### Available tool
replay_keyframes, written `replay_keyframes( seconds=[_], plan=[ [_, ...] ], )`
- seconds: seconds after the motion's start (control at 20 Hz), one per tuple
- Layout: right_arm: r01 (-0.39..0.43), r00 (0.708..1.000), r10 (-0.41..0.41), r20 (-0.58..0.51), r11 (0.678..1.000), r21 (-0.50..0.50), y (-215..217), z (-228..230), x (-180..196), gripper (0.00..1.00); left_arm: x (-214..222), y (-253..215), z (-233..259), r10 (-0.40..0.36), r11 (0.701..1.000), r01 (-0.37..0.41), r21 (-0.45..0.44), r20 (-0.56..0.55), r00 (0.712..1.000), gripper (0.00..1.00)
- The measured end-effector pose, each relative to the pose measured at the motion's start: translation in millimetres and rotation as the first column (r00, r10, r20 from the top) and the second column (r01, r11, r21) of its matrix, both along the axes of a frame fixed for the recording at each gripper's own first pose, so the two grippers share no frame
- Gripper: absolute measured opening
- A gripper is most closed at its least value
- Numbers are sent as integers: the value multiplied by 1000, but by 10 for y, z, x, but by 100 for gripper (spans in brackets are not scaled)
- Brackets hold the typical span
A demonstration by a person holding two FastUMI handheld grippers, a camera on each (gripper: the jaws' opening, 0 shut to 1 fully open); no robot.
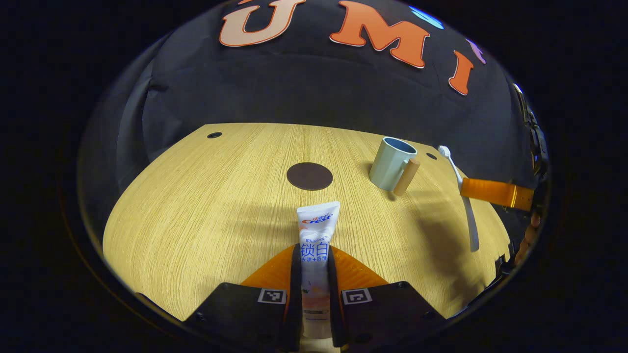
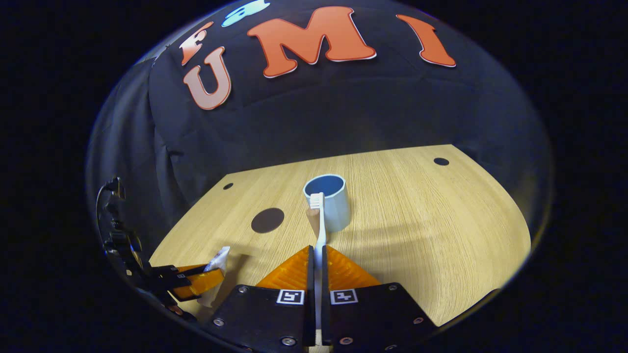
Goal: Put the toothbrush and toothpaste on the desktop into the cup, then pick up the cup and place it on the coaster on the desktop.
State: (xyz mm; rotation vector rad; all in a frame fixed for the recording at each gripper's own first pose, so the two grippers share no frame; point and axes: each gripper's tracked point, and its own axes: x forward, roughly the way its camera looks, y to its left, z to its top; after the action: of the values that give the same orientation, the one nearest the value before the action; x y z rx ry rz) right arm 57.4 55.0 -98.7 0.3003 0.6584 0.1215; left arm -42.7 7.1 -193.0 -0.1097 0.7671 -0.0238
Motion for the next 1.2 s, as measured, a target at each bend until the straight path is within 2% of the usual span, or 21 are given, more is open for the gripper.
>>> replay_keyframes(
  seconds=[0.3,0.55,0.8,1.2],
  plan=[
    [20,989,-19,148,1000,-3,-53,435,467,5,45,29,99,1,1000,-1,-3,41,999,27],
    [33,967,-26,253,999,-26,-79,626,818,5,82,64,190,-7,1000,8,-7,80,997,27],
    [36,942,-35,333,999,4,-15,749,1154,5,113,109,262,-2,1000,2,3,106,994,27],
    [52,873,-38,486,999,-16,13,868,1625,5,127,224,308,25,999,-27,20,129,991,27]
  ],
)
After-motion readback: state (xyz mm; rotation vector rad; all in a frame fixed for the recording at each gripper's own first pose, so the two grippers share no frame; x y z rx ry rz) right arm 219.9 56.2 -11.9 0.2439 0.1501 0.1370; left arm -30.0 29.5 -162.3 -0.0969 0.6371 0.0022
